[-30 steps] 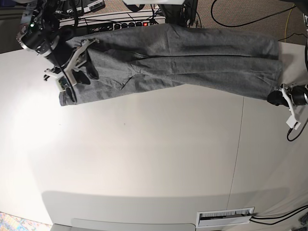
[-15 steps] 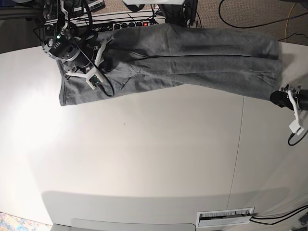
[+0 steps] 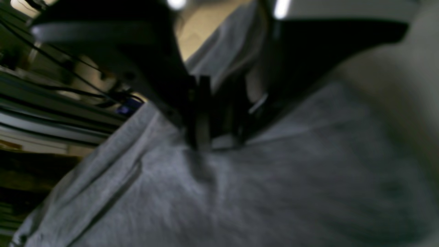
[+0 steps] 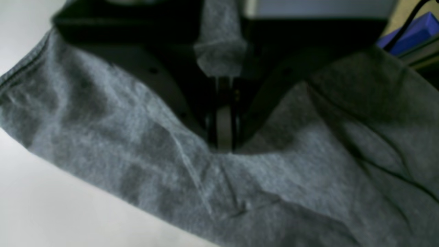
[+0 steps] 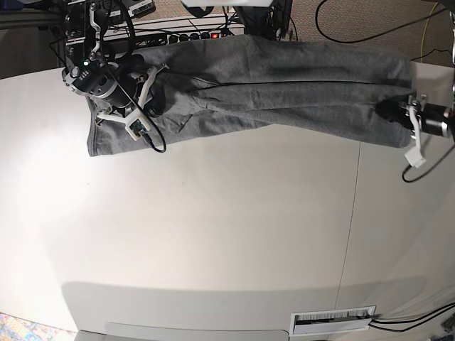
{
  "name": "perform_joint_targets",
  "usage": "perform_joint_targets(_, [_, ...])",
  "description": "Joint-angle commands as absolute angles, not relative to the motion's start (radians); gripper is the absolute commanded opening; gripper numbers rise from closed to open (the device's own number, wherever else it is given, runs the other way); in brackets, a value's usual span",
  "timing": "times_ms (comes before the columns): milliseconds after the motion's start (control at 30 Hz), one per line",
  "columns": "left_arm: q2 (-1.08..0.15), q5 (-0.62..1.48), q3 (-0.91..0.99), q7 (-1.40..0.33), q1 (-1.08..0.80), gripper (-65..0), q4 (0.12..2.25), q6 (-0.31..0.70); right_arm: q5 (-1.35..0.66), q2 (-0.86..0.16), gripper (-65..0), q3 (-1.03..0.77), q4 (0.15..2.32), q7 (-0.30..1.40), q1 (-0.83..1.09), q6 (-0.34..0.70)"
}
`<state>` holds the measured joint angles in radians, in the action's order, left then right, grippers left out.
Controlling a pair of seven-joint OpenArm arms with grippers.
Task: Fold the T-shirt properly
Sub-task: 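Grasp the strip's end with the right gripper and the other end with the left, then hold both ends of the strip and smooth it along the table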
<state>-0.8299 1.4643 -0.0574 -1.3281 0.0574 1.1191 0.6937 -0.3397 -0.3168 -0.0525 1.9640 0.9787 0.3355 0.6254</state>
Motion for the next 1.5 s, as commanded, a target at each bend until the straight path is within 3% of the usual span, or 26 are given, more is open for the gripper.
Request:
perform_joint_targets(0, [-0.844, 1.484, -0.047, -1.322, 0.057, -57.5, 1.129, 0.698, -0.326, -0.327, -65.0, -0.057, 1.976, 0.946, 0.33, 0.624])
perform_joint_targets(100, [-0.804, 1.484, -0.047, -1.259, 0.038, -61.3, 1.129, 0.698, -0.283, -0.327, -65.0, -0.057, 1.949, 0.907, 0.329, 0.624])
perform_joint_targets(400, [-0.739, 0.989, -0.047, -0.902, 0.031, -62.7, 1.129, 0.698, -0.136, -0.327, -65.0, -0.057, 1.789, 0.672, 0.32, 0.622])
perform_joint_targets(733, [-0.715, 0.707, -0.047, -0.674, 0.039, -62.7, 1.129, 0.698, -0.134, -0.327, -65.0, -0.057, 1.656, 0.664, 0.136, 0.62])
perform_joint_targets(900, [-0.715, 0.628, -0.047, -0.656, 0.077, -62.7, 1.129, 0.698, -0.134, -0.327, -65.0, -0.057, 1.589, 0.665, 0.059, 0.62])
perform_joint_targets(1033, [-0.722, 0.675, -0.047, -0.686, 0.12, -62.6, 1.129, 0.698, -0.154, -0.326, -65.0, -0.057, 1.573, 0.673, 0.044, 0.621])
perform_joint_targets(1133, [-0.725, 0.834, -0.047, -0.818, 0.164, -62.5, 1.129, 0.698, -0.176, -0.326, -65.0, -0.057, 1.573, 0.684, 0.044, 0.621])
perform_joint_targets(1300, [-0.736, 1.155, -0.047, -1.043, 0.205, -59.3, 1.13, 0.698, -0.175, -0.327, -65.0, -0.057, 1.573, 0.683, 0.044, 0.621])
perform_joint_targets(1467, [-0.775, 1.264, -0.047, -1.156, 0.201, -53.8, 1.13, 0.698, -0.175, -0.327, -65.0, -0.057, 1.573, 0.683, 0.044, 0.621])
